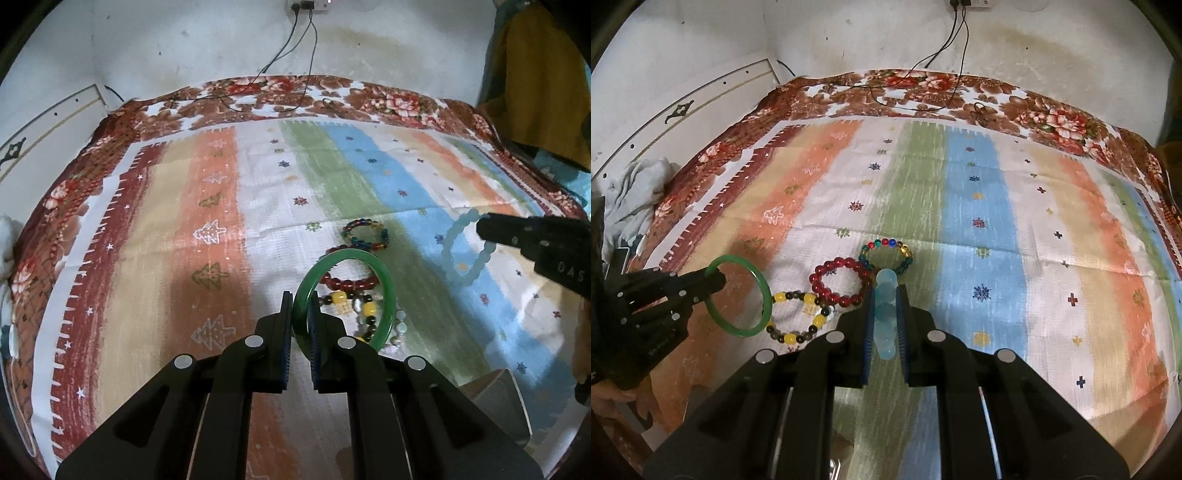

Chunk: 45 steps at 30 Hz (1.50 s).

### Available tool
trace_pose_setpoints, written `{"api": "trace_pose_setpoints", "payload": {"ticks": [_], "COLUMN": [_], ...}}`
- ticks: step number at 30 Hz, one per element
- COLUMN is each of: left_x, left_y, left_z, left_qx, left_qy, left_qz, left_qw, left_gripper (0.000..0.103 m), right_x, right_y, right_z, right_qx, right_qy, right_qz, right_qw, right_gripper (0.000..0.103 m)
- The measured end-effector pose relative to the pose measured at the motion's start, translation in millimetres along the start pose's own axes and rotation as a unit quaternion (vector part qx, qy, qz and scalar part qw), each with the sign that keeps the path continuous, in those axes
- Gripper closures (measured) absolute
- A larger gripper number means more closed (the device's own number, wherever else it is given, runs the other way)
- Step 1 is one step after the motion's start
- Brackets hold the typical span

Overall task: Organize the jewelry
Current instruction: 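Lift and carry the bangle and light-blue bracelet over the tin box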

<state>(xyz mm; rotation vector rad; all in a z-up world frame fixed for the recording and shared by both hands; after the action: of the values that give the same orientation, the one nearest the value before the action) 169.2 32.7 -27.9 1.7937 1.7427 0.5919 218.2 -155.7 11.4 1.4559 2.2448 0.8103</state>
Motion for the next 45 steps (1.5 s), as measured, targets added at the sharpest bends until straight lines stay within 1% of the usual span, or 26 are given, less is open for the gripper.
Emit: {"api": "trace_pose_setpoints", "payload": {"ticks": [5,9,16,19,21,23,26,31,37,39,41,45], "left_x": [-6,-9,-16,-18,-18,-17,-15,-19,-24,-25,-26,-30], "left_y": [-7,-11,-17,-19,-22,-26,-31,-37,-41,-42,-44,-47], "left_z": [-5,-12,-25,-31,-33,-33,-35,-43,-48,-49,-51,-57], "left_qx": [0.007,0.003,-0.006,-0.014,-0.011,-0.004,-0.001,-0.007,-0.015,-0.015,-0.018,-0.027], "left_qy": [-0.003,-0.01,-0.027,-0.028,-0.026,-0.019,-0.025,-0.031,-0.034,-0.037,-0.039,-0.048], "left_qz": [0.008,0.008,0.012,0.011,0.01,0.006,0.0,0.003,0.011,0.01,0.012,0.016], "left_qw": [0.9999,0.9999,0.9996,0.9995,0.9996,0.9998,0.9997,0.9995,0.9993,0.9991,0.999,0.9984], "left_gripper": [0.096,0.096,0.095,0.095,0.095,0.095,0.095,0.095,0.095,0.095,0.095,0.095], "right_x": [1,3,5,10,16,20,26,30,31,30,30,38], "right_y": [-11,-15,-18,-20,-23,-24,-27,-33,-38,-41,-43,-44], "right_z": [-8,-20,-30,-40,-47,-52,-57,-59,-63,-66,-67,-79], "right_qx": [0.004,-0.016,-0.026,-0.033,-0.038,-0.039,-0.039,-0.033,-0.036,-0.033,-0.028,-0.041], "right_qy": [0.006,0.009,0.016,0.024,0.032,0.041,0.053,0.057,0.06,0.077,0.107,0.118], "right_qz": [0.002,0.003,0.007,0.001,-0.006,-0.014,-0.023,-0.029,-0.027,-0.021,-0.011,-0.025], "right_qw": [1.0,1.0,1.0,0.999,0.999,0.998,0.998,0.997,0.997,0.996,0.994,0.992], "right_gripper": [0.09,0.09,0.09,0.09,0.09,0.09,0.09,0.09,0.09,0.09,0.09,0.09]}}
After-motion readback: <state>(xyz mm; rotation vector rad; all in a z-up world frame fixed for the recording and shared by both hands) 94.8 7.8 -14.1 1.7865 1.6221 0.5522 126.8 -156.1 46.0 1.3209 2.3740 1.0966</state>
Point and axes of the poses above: each gripper's, at about its wrist camera, not at the fingertips, and z roughly the way its jaws point, x to its left, y to its top, the point moved 2 cm from there along z, roughly the way its jaws point, and after that the axes turned 1 degree about -z, right-handed, at the moved point
